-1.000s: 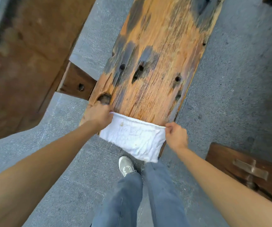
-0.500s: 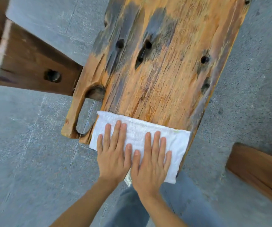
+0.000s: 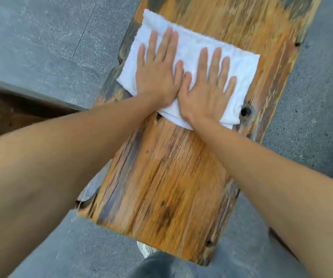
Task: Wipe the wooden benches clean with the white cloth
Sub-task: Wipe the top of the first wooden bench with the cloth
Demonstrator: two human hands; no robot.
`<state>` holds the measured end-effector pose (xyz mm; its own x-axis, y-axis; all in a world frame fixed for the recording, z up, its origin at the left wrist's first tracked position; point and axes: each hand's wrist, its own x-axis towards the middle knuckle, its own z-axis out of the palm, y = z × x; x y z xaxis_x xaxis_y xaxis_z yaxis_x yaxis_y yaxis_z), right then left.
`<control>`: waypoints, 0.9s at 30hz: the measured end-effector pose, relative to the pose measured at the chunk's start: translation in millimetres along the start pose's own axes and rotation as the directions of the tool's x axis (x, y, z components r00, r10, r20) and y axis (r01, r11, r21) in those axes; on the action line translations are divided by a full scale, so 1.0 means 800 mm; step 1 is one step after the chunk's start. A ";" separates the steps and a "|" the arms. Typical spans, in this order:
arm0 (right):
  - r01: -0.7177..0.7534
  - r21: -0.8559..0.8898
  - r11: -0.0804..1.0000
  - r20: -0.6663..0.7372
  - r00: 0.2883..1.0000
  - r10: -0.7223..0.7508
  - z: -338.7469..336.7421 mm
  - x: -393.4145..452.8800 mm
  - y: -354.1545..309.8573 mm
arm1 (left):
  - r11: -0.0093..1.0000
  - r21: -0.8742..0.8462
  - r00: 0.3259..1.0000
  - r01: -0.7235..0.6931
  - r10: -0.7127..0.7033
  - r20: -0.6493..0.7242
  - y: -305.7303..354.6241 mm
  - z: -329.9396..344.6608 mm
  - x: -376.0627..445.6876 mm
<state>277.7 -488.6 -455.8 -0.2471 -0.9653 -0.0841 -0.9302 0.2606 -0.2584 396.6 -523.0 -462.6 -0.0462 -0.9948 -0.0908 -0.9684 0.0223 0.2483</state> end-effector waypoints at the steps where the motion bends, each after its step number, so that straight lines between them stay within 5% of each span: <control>1: -0.002 -0.008 1.000 -0.002 1.000 0.002 -0.002 0.002 0.000 | 1.000 -0.009 1.000 -0.016 0.016 -0.003 0.000 0.000 0.006; 11: 0.092 -0.014 0.996 0.026 0.995 -0.092 -0.005 -0.074 0.033 | 0.996 -0.057 0.997 0.074 -0.073 0.027 0.012 0.006 -0.098; 19: -0.167 -0.026 0.986 0.073 0.983 0.169 -0.015 -0.379 0.119 | 0.992 -0.051 0.978 -0.115 0.122 0.167 0.047 0.030 -0.378; 27: -0.304 -0.006 0.953 0.022 0.952 0.304 -0.007 -0.347 0.106 | 0.993 -0.047 0.974 -0.111 0.118 0.193 0.043 0.027 -0.343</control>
<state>265.8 -199.0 -448.8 -0.5123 -0.8397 -0.1800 -0.8127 0.5418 -0.2144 370.6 -246.9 -450.0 -0.2069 -0.9471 -0.2454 -0.9447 0.1282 0.3020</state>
